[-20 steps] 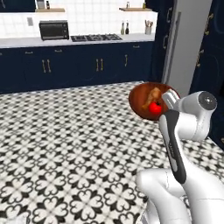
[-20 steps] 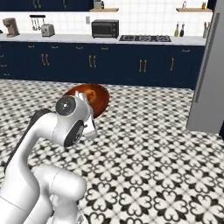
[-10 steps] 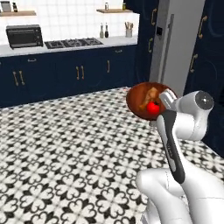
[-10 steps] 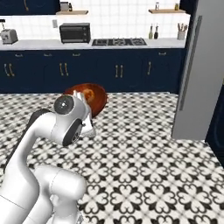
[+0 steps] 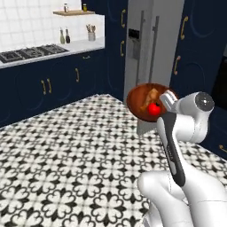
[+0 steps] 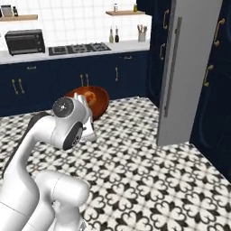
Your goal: Pick the chicken drumstick and tomato from their plates and place them in the bowl. Then put the bowl in the fridge.
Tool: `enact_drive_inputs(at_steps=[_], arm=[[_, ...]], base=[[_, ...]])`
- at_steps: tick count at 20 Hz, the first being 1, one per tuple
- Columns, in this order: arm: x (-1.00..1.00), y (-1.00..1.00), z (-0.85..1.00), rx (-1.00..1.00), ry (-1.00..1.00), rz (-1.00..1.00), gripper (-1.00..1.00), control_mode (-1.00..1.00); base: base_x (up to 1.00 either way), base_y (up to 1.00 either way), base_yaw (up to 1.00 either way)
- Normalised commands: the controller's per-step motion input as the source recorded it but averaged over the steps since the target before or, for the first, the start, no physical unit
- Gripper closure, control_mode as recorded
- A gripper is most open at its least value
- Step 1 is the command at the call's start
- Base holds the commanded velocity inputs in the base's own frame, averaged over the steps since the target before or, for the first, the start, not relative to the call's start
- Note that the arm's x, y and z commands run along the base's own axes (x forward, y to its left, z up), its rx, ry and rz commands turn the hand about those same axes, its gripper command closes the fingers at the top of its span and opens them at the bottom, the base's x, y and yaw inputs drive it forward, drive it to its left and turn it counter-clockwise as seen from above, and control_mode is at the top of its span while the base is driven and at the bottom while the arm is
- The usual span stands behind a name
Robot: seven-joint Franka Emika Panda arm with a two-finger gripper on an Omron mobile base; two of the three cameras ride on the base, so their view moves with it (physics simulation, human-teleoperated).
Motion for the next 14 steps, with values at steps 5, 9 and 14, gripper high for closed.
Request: enact_drive_inputs(at_steps=[5,9,14], arm=[[0.00,0.00,0.00,0.00,0.00,0.00,1.00,1.00],[0.00,0.00,0.00,0.00,0.00,0.00,1.00,1.00],[0.00,0.00,0.00,0.00,0.00,0.00,1.00,1.00]], base=[[1.00,1.00,-0.41],[1.00,1.00,-0.42],[0.97,1.00,-0.45]])
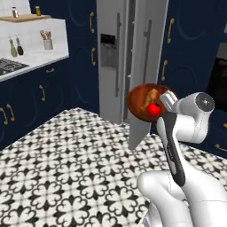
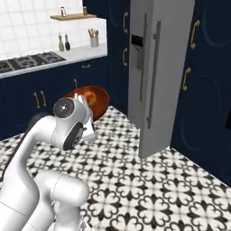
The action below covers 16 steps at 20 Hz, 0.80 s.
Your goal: Pick the chicken drumstick and tomato from their plates and place them in the bowl. Then put the bowl in the fridge.
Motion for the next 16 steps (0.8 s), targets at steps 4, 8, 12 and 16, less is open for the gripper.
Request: enact_drive_inputs(at_steps=[4,8,12,16], arm=[[0.00,0.00,0.00,0.00,0.00,0.00,1.00,1.00],[0.00,0.00,0.00,0.00,0.00,0.00,1.00,1.00],[0.00,0.00,0.00,0.00,0.00,0.00,1.00,1.00],[0.00,0.00,0.00,0.00,0.00,0.00,1.00,1.00]], base=[[0.70,1.00,-0.46],[0.56,1.00,-0.44],[0.41,1.00,-0.49],[0.30,1.00,-0.47]])
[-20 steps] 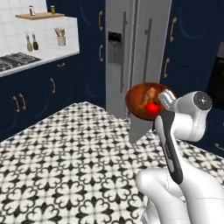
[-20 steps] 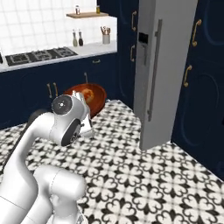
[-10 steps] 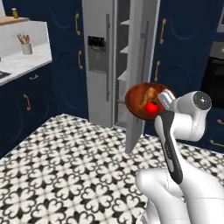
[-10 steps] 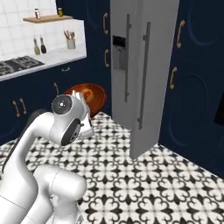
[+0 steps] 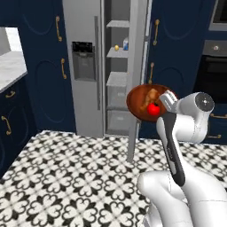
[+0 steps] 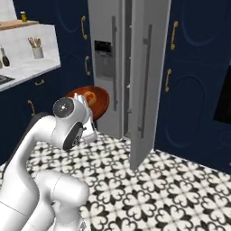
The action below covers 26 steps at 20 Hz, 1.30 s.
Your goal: Pick the chicken drumstick and tomato from their plates and place them in the bowl. Then put the bowl in the fridge.
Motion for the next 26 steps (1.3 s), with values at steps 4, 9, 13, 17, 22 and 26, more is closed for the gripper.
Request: enact_drive_inputs(at_steps=[4,9,13,17,22,26], arm=[[0.00,0.00,0.00,0.00,0.00,0.00,1.00,1.00],[0.00,0.00,0.00,0.00,0.00,0.00,1.00,1.00],[0.00,0.00,0.00,0.00,0.00,0.00,1.00,1.00],[0.00,0.00,0.00,0.00,0.00,0.00,1.00,1.00],[0.00,0.00,0.00,0.00,0.00,0.00,1.00,1.00],[0.00,0.00,0.00,0.00,0.00,0.00,1.00,1.00]], base=[[0.36,1.00,-0.44],[0.54,1.00,-0.45],[0.70,1.00,-0.46],[0.75,1.00,-0.47],[0.71,0.88,-0.43],[0.65,0.04,-0.20]])
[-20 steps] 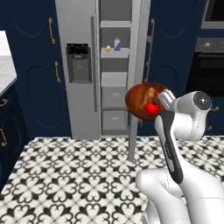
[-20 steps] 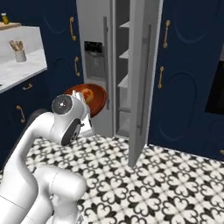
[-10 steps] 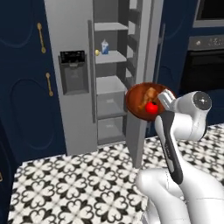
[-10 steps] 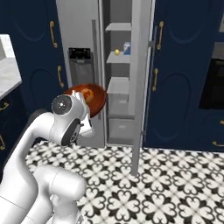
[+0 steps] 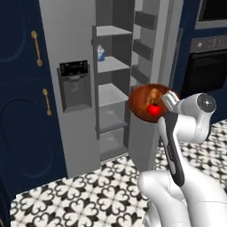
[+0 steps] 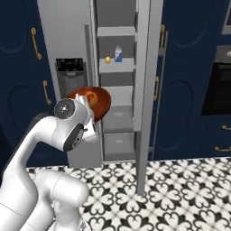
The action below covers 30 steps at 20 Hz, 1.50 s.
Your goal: Pick the chicken drumstick and tomato from their plates and place them in the bowl. Then put the bowl in the fridge.
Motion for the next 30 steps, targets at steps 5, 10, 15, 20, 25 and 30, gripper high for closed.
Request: enact_drive_inputs(at_steps=[5,10,15,20,25,30], arm=[[0.00,0.00,0.00,0.00,0.00,0.00,1.00,1.00],[0.00,0.00,0.00,0.00,0.00,0.00,1.00,1.00],[0.00,0.00,0.00,0.00,0.00,0.00,1.00,1.00],[0.00,0.00,0.00,0.00,0.00,0.00,1.00,1.00],[0.00,0.00,0.00,0.00,0.00,0.00,1.00,1.00],[0.00,0.00,0.00,0.00,0.00,0.00,1.00,1.00]], base=[[0.66,0.25,-0.23],[0.81,0.55,-0.22],[0.82,0.42,-0.15],[0.77,0.13,-0.01],[0.66,-0.39,0.00],[0.59,-0.30,0.03]])
